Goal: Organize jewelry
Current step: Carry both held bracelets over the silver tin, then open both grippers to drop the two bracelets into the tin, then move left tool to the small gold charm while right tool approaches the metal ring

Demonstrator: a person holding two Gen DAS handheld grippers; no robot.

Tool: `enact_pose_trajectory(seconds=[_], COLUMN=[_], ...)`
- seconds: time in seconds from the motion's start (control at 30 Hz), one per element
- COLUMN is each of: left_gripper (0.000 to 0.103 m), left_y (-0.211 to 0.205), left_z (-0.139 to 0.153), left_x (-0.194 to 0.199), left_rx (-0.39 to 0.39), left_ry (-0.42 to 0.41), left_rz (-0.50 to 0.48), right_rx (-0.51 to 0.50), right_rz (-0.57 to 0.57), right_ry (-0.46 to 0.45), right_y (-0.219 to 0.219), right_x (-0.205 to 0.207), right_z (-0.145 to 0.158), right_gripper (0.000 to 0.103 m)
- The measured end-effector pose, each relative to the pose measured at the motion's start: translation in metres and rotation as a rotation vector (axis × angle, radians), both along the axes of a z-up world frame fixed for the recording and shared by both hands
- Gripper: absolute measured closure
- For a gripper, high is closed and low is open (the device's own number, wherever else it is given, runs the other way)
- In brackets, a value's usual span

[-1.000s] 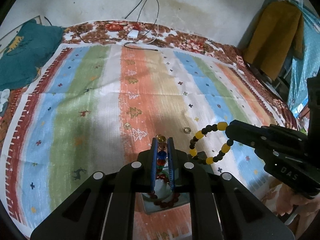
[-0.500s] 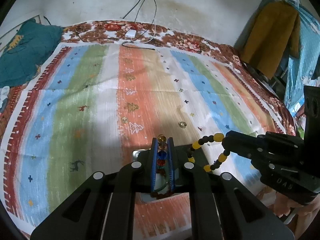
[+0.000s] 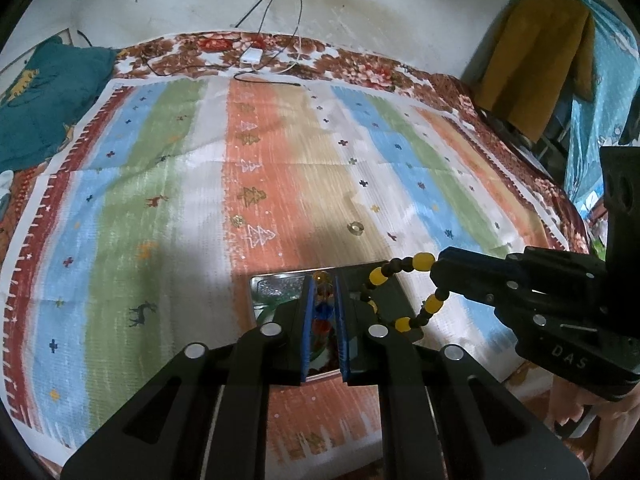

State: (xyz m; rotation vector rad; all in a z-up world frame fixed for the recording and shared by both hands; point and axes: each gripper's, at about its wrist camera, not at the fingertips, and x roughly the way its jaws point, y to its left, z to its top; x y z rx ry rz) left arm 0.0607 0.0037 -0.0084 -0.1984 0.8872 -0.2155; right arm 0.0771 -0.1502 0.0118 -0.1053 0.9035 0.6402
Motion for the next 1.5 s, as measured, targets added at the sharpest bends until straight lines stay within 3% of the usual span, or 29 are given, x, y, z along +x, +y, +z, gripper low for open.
enact_pose_trajectory(seconds=[0.03,0.07,0.1,0.17,0.27,0.4,0.8,1.03,1.5], left_gripper=[0.071,0.066,0.064,0.062,0.059,0.044,0.027,0.022,0.022], left_y=[0.001,0.002,0.003,0.006,0.012,0.017,0.025,0.038,0.05], left_z=[0.0,0.001,0.001,0.0,-0.003,-0.005,-0.011,-0.02,-0.045], left_x=[0.0,0.0,0.001,0.004,0.01,0.019,0.047,0.063,0.109], left_rx=[-0.003,-0.007,-0.005,0.0,0.004,0.011,0.047,0.027,0.053], left_ry=[0.001,-0.005,-0.008,-0.003,0.018,0.03,0.069,0.118,0.205], left_rz=[0.004,0.011,0.017,0.043,0.072,0.098,0.12,0.142,0.167], right_rx=[0.001,0.003,0.005,0.001,-0.017,-0.006,-0.042,-0.087,-0.149], right_rz=[-0.005,-0.013,-0.023,-0.052,-0.089,-0.126,-0.159,-0.168,-0.128], right_ry=[0.005,0.009,0.013,0.005,-0.011,0.01,0.036,0.075,0.131], right_y=[-0.001,-0.001,-0.003,-0.007,-0.013,-0.02,-0.022,-0.015,-0.003], right_x=[0.001,0.003,0.004,0.008,0.014,0.025,0.05,0.071,0.097], right_z=[0.0,-0.001,-0.001,0.0,0.0,-0.002,-0.008,-0.02,-0.043], right_gripper=[0.091,0.084,0.065,0.054,0.054,0.048,0.038,0.034,0.034])
